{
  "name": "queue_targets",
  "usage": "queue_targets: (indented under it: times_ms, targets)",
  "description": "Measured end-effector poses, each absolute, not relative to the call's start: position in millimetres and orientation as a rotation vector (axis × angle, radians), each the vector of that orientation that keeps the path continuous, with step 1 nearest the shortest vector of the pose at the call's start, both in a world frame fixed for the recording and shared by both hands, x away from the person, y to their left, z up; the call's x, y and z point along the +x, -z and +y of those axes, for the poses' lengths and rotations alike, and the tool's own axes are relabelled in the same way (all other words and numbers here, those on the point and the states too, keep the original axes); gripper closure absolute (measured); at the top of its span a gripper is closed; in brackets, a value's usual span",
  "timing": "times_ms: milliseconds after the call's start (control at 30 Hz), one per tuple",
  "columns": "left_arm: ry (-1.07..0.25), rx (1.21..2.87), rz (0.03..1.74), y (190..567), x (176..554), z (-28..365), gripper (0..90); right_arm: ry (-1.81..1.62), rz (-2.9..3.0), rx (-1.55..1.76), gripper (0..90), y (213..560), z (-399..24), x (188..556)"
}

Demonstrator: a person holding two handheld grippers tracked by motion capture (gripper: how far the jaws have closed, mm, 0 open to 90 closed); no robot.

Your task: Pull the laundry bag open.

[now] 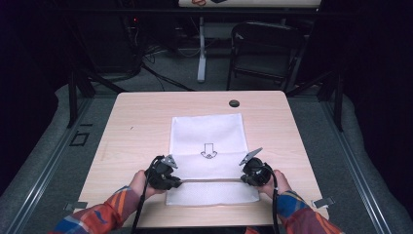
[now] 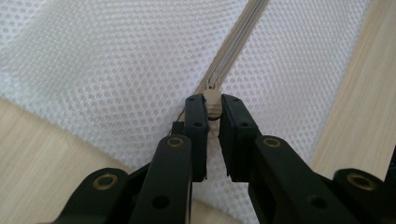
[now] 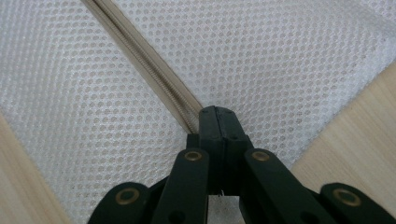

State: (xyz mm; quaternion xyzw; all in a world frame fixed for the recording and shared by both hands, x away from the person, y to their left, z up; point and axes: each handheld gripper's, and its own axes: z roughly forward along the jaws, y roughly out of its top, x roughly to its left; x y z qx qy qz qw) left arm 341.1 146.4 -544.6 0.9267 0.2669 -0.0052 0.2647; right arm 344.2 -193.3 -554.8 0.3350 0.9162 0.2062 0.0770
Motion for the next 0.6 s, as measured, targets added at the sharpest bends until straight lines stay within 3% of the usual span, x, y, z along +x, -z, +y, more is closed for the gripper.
queue_targets:
  times_ms: [600]
  targets:
    - [-0.002, 2.513, 0.804, 542.5, 340.1, 172.9, 81.7, -0.633, 2.746, 1.021, 90.0, 555.3, -193.6, 344.8]
